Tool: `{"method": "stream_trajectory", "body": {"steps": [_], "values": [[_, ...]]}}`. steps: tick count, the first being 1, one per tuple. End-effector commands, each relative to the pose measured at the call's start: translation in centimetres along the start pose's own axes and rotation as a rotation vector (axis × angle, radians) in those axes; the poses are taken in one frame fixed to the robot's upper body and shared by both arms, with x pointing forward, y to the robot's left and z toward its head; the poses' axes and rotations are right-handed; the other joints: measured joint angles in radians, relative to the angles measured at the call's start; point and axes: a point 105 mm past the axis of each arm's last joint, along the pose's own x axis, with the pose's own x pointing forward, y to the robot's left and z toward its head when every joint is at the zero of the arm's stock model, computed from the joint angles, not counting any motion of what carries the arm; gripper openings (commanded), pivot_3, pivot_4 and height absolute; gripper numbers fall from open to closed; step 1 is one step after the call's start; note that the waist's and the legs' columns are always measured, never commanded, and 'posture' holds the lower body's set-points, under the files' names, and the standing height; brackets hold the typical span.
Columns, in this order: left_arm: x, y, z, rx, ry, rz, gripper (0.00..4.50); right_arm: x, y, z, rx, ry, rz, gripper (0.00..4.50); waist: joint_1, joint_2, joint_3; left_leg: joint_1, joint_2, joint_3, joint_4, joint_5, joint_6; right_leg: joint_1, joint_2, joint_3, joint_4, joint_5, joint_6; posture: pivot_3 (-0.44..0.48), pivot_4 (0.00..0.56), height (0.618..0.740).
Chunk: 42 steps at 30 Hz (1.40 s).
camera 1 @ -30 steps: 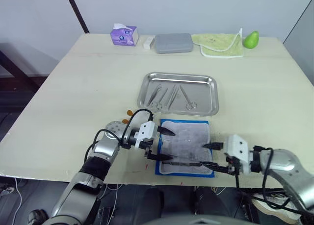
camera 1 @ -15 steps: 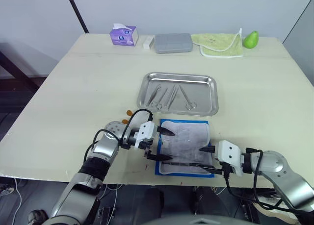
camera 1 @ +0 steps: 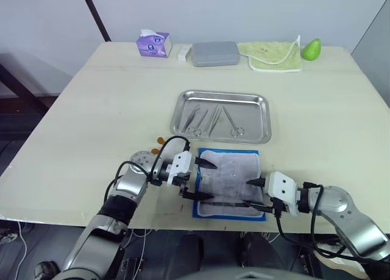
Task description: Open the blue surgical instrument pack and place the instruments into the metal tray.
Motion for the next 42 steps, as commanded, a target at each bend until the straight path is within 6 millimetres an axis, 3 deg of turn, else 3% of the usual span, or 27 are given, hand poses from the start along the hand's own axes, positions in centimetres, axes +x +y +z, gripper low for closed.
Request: {"method": "stream_trajectory", "body": {"steps": [1, 7, 12, 17, 27, 30, 35, 42], "values": [[-0.2, -1.4, -2.8, -0.107, 0.08, -0.021, 4.5, 0.5, 0.2, -0.4, -0.003, 0.005, 0.001, 2.56, 0.0, 0.0, 0.0, 0.0, 0.0, 0.0, 0.0, 0.0, 0.0, 0.0, 0.0, 0.0, 0.0, 0.0, 0.0, 0.0, 0.15, 0.74], [-0.2, -1.4, -2.8, -0.108, 0.08, -0.021, 4.5, 0.7, 0.2, -0.9, -0.062, 0.037, 0.016, 2.56, 0.0, 0.0, -0.001, 0.0, 0.0, 0.0, 0.0, 0.0, 0.0, 0.0, 0.0, 0.0, 0.0, 0.0, 0.0, 0.0, 0.15, 0.74], [-0.3, -1.5, -2.8, -0.11, 0.082, -0.021, 4.5, 0.6, 1.7, -0.6, -0.046, 0.023, 0.126, 2.56, 0.0, 0.0, -0.001, 0.0, 0.0, 0.0, 0.0, 0.0, 0.0, 0.0, 0.0, 0.0, 0.0, 0.0, 0.0, 0.0, 0.15, 0.74], [-0.2, -1.5, -3.0, -0.111, 0.08, -0.019, 4.5, 1.5, 0.8, -1.7, 0.004, 0.04, 0.078, 2.56, -0.001, -0.001, -0.002, 0.001, 0.001, 0.0, 0.0, 0.0, 0.0, 0.001, 0.001, 0.0, 0.0, 0.0, -0.001, 0.0, 0.15, 0.74], [-0.2, -1.6, -3.5, -0.116, 0.083, -0.011, 4.5, 2.1, 2.0, -3.6, 0.078, 0.07, 0.133, 2.56, -0.002, -0.001, -0.01, 0.003, 0.002, 0.0, 0.0, 0.0, 0.0, 0.002, 0.002, 0.0, 0.0, -0.001, -0.002, 0.0, 0.15, 0.74], [-0.1, -1.6, -3.5, -0.116, 0.08, -0.011, 4.5, 2.2, 2.2, -4.9, 0.129, 0.104, 0.128, 1.83, -0.002, -0.002, -0.015, 0.003, 0.004, 0.001, -0.001, 0.0, 0.0, 0.002, 0.004, 0.0, 0.0, -0.001, -0.003, 0.0, 0.15, 0.74], [0.1, -1.6, -3.6, -0.115, 0.077, -0.012, 4.5, 2.4, 2.6, -5.8, 0.185, 0.134, 0.149, 0.02, -0.002, -0.004, -0.023, 0.006, 0.006, 0.001, -0.002, 0.0, 0.0, 0.004, 0.006, 0.0, 0.0, -0.003, -0.005, 0.0, 0.15, 0.74], [0.0, -1.5, -3.4, -0.111, 0.074, -0.01, 4.5, 2.1, 2.2, -4.5, 0.147, 0.122, 0.153, 0.02, 0.0, -0.005, -0.027, 0.01, 0.006, 0.001, -0.006, 0.0, 0.0, 0.004, 0.005, 0.004, 0.0, -0.003, -0.005, 0.0, 0.15, 0.74]]}}
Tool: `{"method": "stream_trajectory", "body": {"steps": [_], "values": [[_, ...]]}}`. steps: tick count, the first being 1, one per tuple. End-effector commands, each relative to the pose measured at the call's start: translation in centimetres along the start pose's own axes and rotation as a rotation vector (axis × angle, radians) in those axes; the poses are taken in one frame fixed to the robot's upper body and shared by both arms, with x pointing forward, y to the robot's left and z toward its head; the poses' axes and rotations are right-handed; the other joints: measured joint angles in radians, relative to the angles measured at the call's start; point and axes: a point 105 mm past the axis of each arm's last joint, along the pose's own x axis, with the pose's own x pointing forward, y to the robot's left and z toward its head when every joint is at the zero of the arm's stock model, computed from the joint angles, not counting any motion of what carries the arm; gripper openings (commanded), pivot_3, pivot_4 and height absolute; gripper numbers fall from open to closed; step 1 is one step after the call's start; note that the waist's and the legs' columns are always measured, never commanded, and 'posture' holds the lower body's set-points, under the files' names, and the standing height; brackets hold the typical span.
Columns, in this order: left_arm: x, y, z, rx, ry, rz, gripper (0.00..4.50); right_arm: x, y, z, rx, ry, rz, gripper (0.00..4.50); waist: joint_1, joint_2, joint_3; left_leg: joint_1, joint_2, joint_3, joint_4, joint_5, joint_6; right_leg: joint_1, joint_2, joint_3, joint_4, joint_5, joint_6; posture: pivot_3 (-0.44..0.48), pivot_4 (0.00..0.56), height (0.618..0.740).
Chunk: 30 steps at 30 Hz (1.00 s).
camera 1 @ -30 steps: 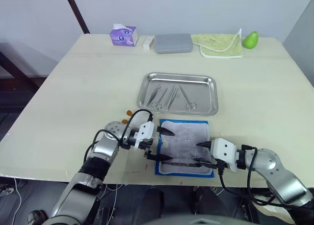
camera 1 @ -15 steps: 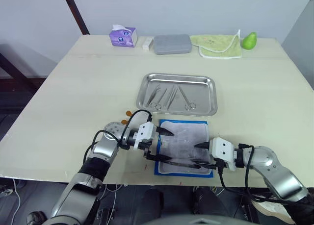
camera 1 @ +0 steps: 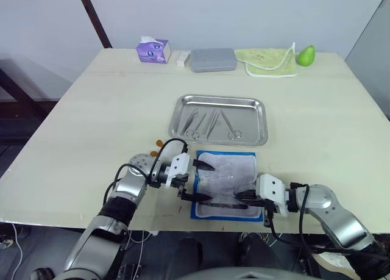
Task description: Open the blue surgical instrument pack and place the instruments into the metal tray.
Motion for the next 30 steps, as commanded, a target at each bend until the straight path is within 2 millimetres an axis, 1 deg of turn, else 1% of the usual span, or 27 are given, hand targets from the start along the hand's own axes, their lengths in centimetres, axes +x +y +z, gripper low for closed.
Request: {"method": "stream_trajectory", "body": {"steps": [1, 4, 7, 11, 15, 18, 24, 30], "values": [[0.1, -1.2, -2.4, -0.084, 0.075, -0.022, 4.5, -0.4, 0.5, -2.9, 0.089, 0.141, 0.011, 0.02, 0.0, 0.0, 0.0, 0.001, 0.0, 0.0, 0.0, 0.0, 0.0, 0.0, 0.0, 0.001, 0.0, 0.0, 0.0, 0.0, 0.15, 0.74], [0.1, -1.2, -2.4, -0.084, 0.075, -0.019, 4.5, -0.8, 0.2, -2.0, 0.068, 0.135, 0.006, 0.02, 0.0, 0.0, 0.0, 0.002, 0.0, 0.001, -0.001, 0.0, 0.0, 0.0, 0.0, 0.003, 0.0, -0.001, 0.001, 0.0, 0.15, 0.74], [0.1, -1.2, -2.4, -0.084, 0.073, -0.017, 4.5, -1.2, -0.2, -0.6, 0.059, 0.116, -0.008, 0.02, 0.003, 0.001, 0.001, 0.001, 0.0, 0.001, -0.001, 0.0, 0.0, 0.0, 0.0, 0.003, 0.0, -0.001, 0.002, 0.0, 0.15, 0.74], [0.2, -1.2, -2.4, -0.083, 0.074, -0.017, 4.5, -1.9, -0.6, 1.1, 0.028, 0.131, -0.011, 0.02, 0.003, 0.002, 0.003, 0.001, 0.0, 0.001, -0.001, 0.0, 0.0, 0.0, -0.001, 0.003, 0.0, -0.001, 0.002, 0.0, 0.15, 0.74], [0.5, -1.4, -2.3, -0.082, 0.073, -0.022, 4.5, -2.0, -0.8, 2.5, -0.003, 0.152, 0.002, 0.02, 0.003, 0.004, 0.006, 0.001, 0.0, 0.001, -0.001, 0.0, 0.0, -0.001, -0.001, 0.003, 0.0, -0.001, 0.003, 0.0, 0.15, 0.74], [0.6, -1.4, -2.2, -0.08, 0.072, -0.024, 4.5, -2.0, -0.9, 3.1, -0.019, 0.171, 0.009, 0.02, 0.003, 0.005, 0.009, 0.0, 0.0, 0.001, -0.001, 0.0, 0.0, -0.001, -0.001, 0.003, 0.0, -0.002, 0.003, 0.0, 0.15, 0.74], [0.7, -1.4, -2.1, -0.08, 0.073, -0.023, 4.5, -2.7, -1.2, 3.4, -0.035, 0.232, 0.01, 0.02, 0.003, 0.006, 0.014, -0.002, -0.001, 0.001, -0.001, 0.0, 0.0, -0.002, -0.002, 0.002, -0.001, -0.002, 0.003, 0.0, 0.15, 0.74], [0.7, -1.3, -2.0, -0.082, 0.076, -0.02, 4.5, -3.4, -1.6, 4.7, -0.066, 0.249, 0.009, 0.02, 0.004, 0.007, 0.017, -0.002, -0.001, 0.0, -0.001, 0.0, 0.0, -0.003, -0.002, 0.002, -0.001, -0.002, 0.003, 0.0, 0.15, 0.74]]}}
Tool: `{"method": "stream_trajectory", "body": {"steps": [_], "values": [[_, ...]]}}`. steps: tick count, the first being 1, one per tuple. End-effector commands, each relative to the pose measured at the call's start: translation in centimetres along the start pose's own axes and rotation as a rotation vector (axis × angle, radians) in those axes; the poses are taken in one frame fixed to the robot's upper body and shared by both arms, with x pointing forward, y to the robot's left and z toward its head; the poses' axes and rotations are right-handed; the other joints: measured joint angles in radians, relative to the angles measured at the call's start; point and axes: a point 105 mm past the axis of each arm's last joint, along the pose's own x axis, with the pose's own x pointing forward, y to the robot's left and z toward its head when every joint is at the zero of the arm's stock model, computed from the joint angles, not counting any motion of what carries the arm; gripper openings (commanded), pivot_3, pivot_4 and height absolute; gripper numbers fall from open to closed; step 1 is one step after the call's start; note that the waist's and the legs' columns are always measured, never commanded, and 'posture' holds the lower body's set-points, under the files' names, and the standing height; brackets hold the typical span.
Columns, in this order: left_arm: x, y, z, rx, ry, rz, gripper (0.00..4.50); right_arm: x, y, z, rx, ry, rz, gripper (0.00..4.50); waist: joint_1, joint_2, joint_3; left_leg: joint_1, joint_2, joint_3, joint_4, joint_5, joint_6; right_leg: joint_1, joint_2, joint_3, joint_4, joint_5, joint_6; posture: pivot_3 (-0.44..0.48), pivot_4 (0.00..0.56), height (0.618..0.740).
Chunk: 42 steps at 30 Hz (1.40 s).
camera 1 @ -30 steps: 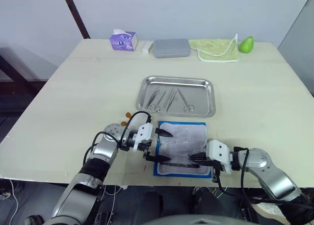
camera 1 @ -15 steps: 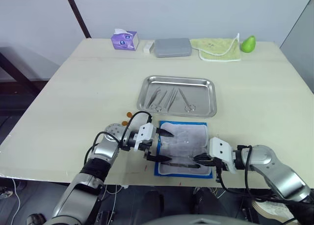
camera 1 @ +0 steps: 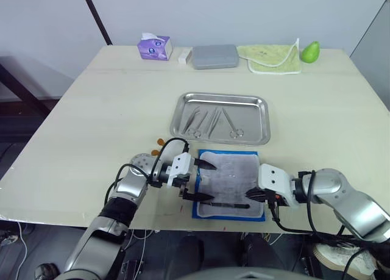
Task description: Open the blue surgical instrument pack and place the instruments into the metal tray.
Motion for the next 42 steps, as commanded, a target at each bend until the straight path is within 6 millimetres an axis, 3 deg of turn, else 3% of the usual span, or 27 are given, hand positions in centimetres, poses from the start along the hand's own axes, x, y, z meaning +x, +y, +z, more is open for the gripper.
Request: {"method": "stream_trajectory", "body": {"steps": [1, 17, 23, 25, 28, 32, 35, 38, 42], "values": [[0.3, -1.4, -2.6, -0.098, 0.086, -0.03, 4.5, -1.2, -0.4, 1.5, -0.058, -0.005, -0.017, 0.02, 0.0, 0.0, 0.001, 0.0, 0.0, 0.0, 0.0, 0.0, 0.0, 0.0, 0.0, 0.0, 0.0, 0.0, 0.0, 0.0, 0.15, 0.74], [0.4, -1.1, -2.4, -0.096, 0.083, -0.026, 4.5, -5.0, -1.0, 0.5, -0.077, 0.107, -0.04, 0.02, 0.001, 0.003, 0.005, -0.005, 0.0, -0.004, 0.001, 0.0, 0.0, -0.002, -0.002, -0.005, -0.001, 0.0, 0.0, 0.0, 0.15, 0.74], [0.6, -1.1, -2.3, -0.094, 0.081, -0.024, 4.5, -7.8, -1.1, 0.0, -0.085, 0.144, -0.055, 0.02, 0.002, 0.003, 0.006, -0.006, 0.0, -0.004, 0.002, 0.0, 0.0, -0.002, -0.004, -0.007, -0.001, 0.0, 0.001, 0.0, 0.15, 0.74], [0.6, -1.0, -2.3, -0.093, 0.081, -0.024, 4.5, -8.7, -1.1, 0.2, -0.082, 0.137, -0.064, 0.02, 0.002, 0.003, 0.006, -0.006, 0.0, -0.004, 0.002, 0.0, 0.0, -0.002, -0.004, -0.007, -0.001, 0.0, 0.001, 0.0, 0.15, 0.74], [0.7, -1.0, -2.2, -0.091, 0.076, -0.02, 4.5, -10.1, -1.7, 2.3, -0.035, 0.003, -0.115, 0.02, 0.002, 0.003, 0.006, -0.006, 0.0, -0.004, 0.002, 0.0, 0.0, -0.002, -0.004, -0.007, -0.001, 0.0, 0.001, 0.0, 0.15, 0.74], [0.7, -0.9, -2.2, -0.091, 0.074, -0.013, 4.5, -10.3, -4.2, 5.9, 0.082, -0.244, -0.269, 0.02, 0.0, 0.001, 0.008, -0.006, 0.0, -0.004, 0.002, 0.0, 0.0, -0.001, -0.003, -0.007, -0.001, 0.0, 0.001, 0.0, 0.15, 0.74], [0.7, -0.8, -2.2, -0.091, 0.074, -0.009, 4.5, -9.4, -6.4, 6.5, 0.174, -0.214, -0.404, 0.02, 0.002, 0.002, 0.008, -0.006, 0.0, -0.006, 0.003, 0.0, 0.0, -0.001, -0.003, -0.007, 0.0, 0.002, -0.003, 0.0, 0.15, 0.74], [0.7, -0.7, -2.3, -0.091, 0.075, -0.004, 4.5, -7.8, -8.6, 8.1, 0.28, -0.316, -0.454, 0.02, 0.001, 0.002, 0.008, -0.007, 0.0, -0.007, 0.002, 0.0, 0.0, -0.002, -0.004, -0.008, 0.0, 0.002, -0.003, 0.0, 0.15, 0.74], [0.8, -0.7, -2.1, -0.091, 0.067, 0.004, 4.5, -5.7, -12.1, 7.8, 0.468, -0.32, -0.622, 0.02, 0.003, 0.004, 0.008, -0.008, 0.0, -0.007, 0.002, 0.0, 0.0, -0.002, -0.004, -0.008, 0.0, 0.002, -0.003, 0.0, 0.15, 0.74]]}}
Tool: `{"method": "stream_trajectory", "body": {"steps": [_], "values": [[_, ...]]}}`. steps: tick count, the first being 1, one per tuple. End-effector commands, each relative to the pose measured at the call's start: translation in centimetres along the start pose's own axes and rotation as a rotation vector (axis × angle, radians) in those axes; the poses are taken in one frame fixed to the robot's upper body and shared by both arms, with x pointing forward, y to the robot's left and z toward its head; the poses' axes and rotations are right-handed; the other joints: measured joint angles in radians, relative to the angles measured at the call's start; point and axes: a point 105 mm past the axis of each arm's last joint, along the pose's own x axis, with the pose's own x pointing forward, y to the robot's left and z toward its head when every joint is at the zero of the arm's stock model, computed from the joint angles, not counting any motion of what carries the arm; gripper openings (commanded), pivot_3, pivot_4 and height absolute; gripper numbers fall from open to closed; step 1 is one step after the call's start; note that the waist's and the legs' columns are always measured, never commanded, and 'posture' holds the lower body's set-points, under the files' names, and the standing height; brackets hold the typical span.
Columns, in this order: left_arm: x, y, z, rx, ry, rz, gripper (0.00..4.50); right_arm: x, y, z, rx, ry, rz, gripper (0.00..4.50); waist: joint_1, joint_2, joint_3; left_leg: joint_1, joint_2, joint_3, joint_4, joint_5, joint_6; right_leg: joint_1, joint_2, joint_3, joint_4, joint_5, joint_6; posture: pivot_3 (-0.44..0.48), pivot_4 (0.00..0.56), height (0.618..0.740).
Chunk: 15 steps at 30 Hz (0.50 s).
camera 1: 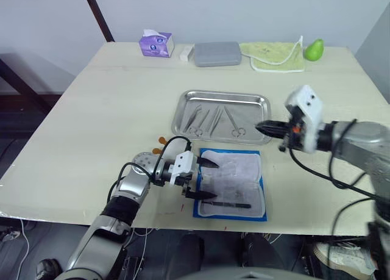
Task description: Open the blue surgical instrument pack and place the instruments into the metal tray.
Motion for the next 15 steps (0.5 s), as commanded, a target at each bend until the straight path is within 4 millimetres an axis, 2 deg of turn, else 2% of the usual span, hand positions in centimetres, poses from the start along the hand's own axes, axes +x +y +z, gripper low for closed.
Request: {"method": "stream_trajectory", "body": {"steps": [1, 8, 15], "values": [[0.3, -1.1, -2.5, -0.104, 0.077, 0.002, 4.5, 1.5, -2.4, 0.2, 0.07, 0.005, -0.19, 0.02, 0.0, 0.001, 0.0, 0.0, 0.0, 0.0, 0.0, 0.0, 0.0, -0.001, 0.0, 0.0, 0.0, 0.0, 0.0, 0.0, 0.15, 0.74], [0.4, -1.0, -2.5, -0.103, 0.077, 0.009, 4.5, 4.7, -4.8, -0.4, 0.236, 0.009, -0.365, 0.02, -0.001, 0.002, 0.0, -0.001, -0.005, 0.0, 0.0, 0.0, 0.0, -0.002, -0.001, 0.0, 0.001, 0.0, 0.0, 0.0, 0.15, 0.74], [0.4, -1.0, -2.4, -0.103, 0.073, 0.019, 4.5, 7.4, -4.4, -2.0, 0.287, 0.013, -0.419, 0.02, -0.005, 0.003, 0.0, -0.001, -0.005, 0.0, 0.0, 0.0, 0.0, -0.002, -0.001, 0.0, 0.002, 0.0, 0.001, 0.0, 0.15, 0.74]]}}
